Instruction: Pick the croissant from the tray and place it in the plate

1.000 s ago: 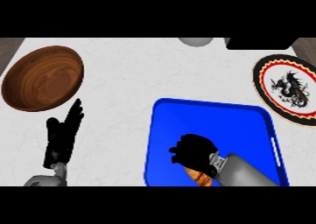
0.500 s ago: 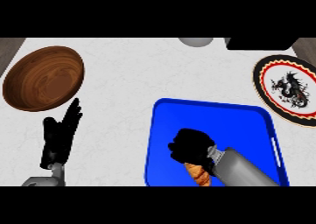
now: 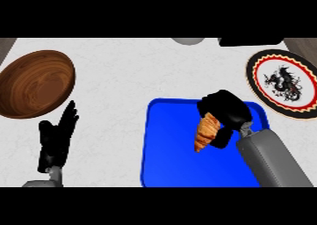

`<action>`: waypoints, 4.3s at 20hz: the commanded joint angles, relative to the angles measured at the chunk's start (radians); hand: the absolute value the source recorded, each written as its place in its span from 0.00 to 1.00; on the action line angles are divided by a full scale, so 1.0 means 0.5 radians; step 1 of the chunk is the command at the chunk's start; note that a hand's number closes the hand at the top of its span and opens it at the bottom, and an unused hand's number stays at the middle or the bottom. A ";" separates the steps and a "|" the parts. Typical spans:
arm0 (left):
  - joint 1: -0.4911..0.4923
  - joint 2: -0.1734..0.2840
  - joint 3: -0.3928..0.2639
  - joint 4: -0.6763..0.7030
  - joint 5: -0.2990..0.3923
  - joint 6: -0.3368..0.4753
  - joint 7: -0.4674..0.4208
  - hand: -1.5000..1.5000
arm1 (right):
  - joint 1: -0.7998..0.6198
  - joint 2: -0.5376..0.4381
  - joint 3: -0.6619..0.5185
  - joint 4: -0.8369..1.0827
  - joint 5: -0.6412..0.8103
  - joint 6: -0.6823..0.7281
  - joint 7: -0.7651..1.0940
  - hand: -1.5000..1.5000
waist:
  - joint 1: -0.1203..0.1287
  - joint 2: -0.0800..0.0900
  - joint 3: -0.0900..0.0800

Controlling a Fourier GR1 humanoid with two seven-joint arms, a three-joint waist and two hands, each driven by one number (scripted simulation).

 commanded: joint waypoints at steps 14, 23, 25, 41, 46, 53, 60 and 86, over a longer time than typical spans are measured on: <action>-0.014 -0.025 -0.026 -0.034 -0.039 -0.001 0.054 0.50 | -0.198 -0.068 -1.131 0.001 -0.311 -0.858 0.571 1.00 | 0.091 -0.011 -0.011; -0.057 0.001 0.050 0.151 -0.008 -0.114 -0.119 0.50 | -0.496 -0.399 -1.364 0.740 -0.446 -0.965 0.441 1.00 | 0.104 -0.004 -0.011; -0.055 -0.039 -0.035 -0.029 -0.062 -0.057 0.055 0.50 | -0.570 -0.557 -1.491 1.055 -0.524 -1.018 0.233 1.00 | 0.121 0.001 -0.009; -0.195 -0.035 0.013 0.055 -0.051 -0.094 0.070 0.50 | -0.775 -0.842 -1.449 2.165 -0.411 -0.713 -0.010 1.00 | 0.167 0.030 -0.006; -0.160 -0.031 0.001 0.039 -0.032 -0.142 0.032 0.50 | -0.812 -0.890 -1.457 2.276 -0.423 -0.591 -0.180 0.00 | 0.200 0.039 -0.002; -0.162 -0.043 0.002 0.056 -0.048 -0.122 0.044 0.50 | -0.836 -0.872 -1.810 2.208 -0.826 -0.505 -0.706 0.00 | 0.158 0.023 0.001; -0.060 -0.028 0.031 0.029 -0.044 -0.119 -0.032 0.50 | -0.825 -1.071 -2.218 2.304 -1.265 -0.125 -0.786 0.00 | 0.151 0.017 -0.003; -0.205 -0.037 0.039 0.067 -0.055 -0.159 0.038 0.50 | -0.504 -0.927 -2.130 2.276 -1.308 -0.260 -1.100 0.00 | 0.189 0.032 0.001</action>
